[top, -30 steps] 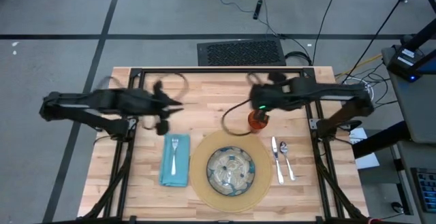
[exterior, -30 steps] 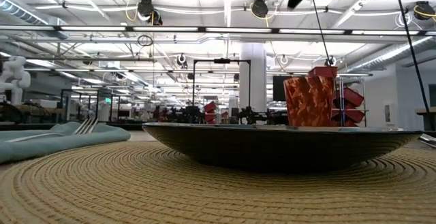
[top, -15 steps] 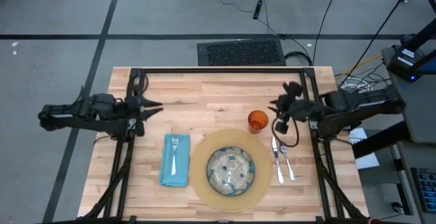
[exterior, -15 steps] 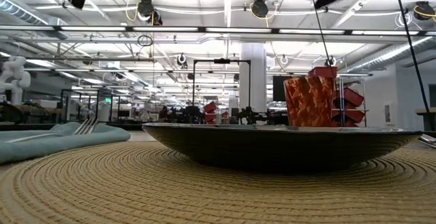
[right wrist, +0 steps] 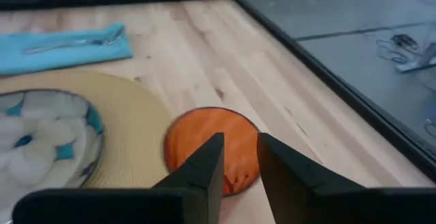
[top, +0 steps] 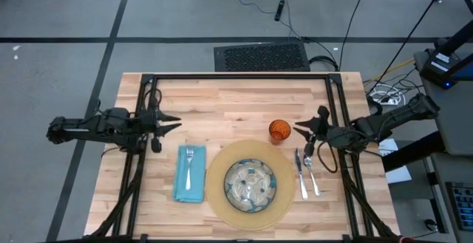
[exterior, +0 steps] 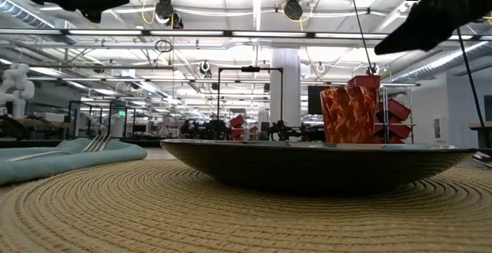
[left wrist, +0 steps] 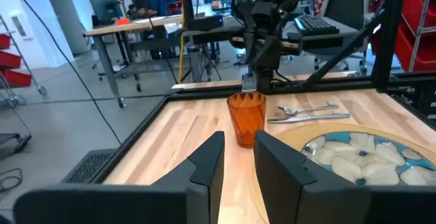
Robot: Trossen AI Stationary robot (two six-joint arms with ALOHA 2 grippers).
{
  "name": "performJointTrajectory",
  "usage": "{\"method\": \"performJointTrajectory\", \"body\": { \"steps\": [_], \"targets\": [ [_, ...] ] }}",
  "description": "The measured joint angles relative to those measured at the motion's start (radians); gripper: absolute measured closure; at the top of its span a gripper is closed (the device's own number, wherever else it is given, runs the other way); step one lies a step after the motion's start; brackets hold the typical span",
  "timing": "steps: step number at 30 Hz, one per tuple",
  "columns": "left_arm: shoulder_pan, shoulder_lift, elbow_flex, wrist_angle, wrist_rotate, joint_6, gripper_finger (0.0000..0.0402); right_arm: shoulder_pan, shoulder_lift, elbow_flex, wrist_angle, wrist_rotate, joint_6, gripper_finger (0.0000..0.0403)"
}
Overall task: Set table place
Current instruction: Return to Home Position
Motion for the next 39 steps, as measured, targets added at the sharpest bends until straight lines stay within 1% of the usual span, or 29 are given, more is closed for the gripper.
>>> {"method": "performJointTrajectory", "body": {
  "steps": [4,7,11,13,17,19,21,22,23,25,28,30,32,35,39],
  "targets": [
    [0.0,0.0,-0.053,0.063,-0.003,-0.018,0.0336,0.006,-0.057,-0.086,0.079,0.048,0.01,0.0323],
    [0.0,0.0,-0.098,0.088,-0.004,-0.013,0.0336,0.006,-0.074,-0.139,0.157,0.054,-0.027,0.0323],
    [0.0,0.0,-0.176,0.173,-0.02,0.012,0.0336,0.006,-0.082,-0.202,0.181,0.105,-0.03,0.0323],
    [0.0,-0.001,-0.211,0.225,-0.032,0.036,0.0336,0.006,-0.091,-0.245,0.246,0.131,-0.054,0.0323],
    [0.008,-0.002,-0.271,0.321,-0.048,0.076,0.0336,0.006,-0.14,-0.349,0.436,0.156,-0.153,0.0323],
    [0.019,-0.002,-0.291,0.324,-0.059,0.071,0.0336,-0.001,-0.171,-0.403,0.514,0.165,-0.197,0.0323],
    [0.038,-0.001,-0.296,0.278,-0.12,0.045,0.0336,-0.01,-0.207,-0.449,0.555,0.213,-0.196,0.0323],
    [0.051,-0.001,-0.301,0.251,-0.124,0.044,0.0336,-0.016,-0.226,-0.472,0.57,0.211,-0.199,0.0323],
    [0.066,-0.001,-0.308,0.24,-0.111,0.046,0.0336,-0.022,-0.245,-0.48,0.553,0.192,-0.201,0.0323],
    [0.103,-0.001,-0.317,0.26,-0.032,0.046,0.0336,-0.041,-0.274,-0.477,0.551,0.139,-0.213,0.0323],
    [0.179,-0.001,-0.333,0.335,0.087,0.054,0.0336,-0.08,-0.31,-0.477,0.564,0.076,-0.273,0.0323],
    [0.241,0.001,-0.35,0.378,0.145,0.057,0.0336,-0.116,-0.336,-0.477,0.568,0.045,-0.324,0.0323],
    [0.31,0.001,-0.364,0.386,0.194,0.057,0.0336,-0.16,-0.363,-0.477,0.576,0.002,-0.364,0.0323],
    [0.413,0.0,-0.381,0.418,0.305,0.046,0.0336,-0.241,-0.403,-0.477,0.576,-0.102,-0.396,0.0323],
    [0.532,0.006,-0.382,0.406,0.427,0.037,0.0336,-0.353,-0.442,-0.477,0.541,-0.23,-0.419,0.0323]
  ]
}}
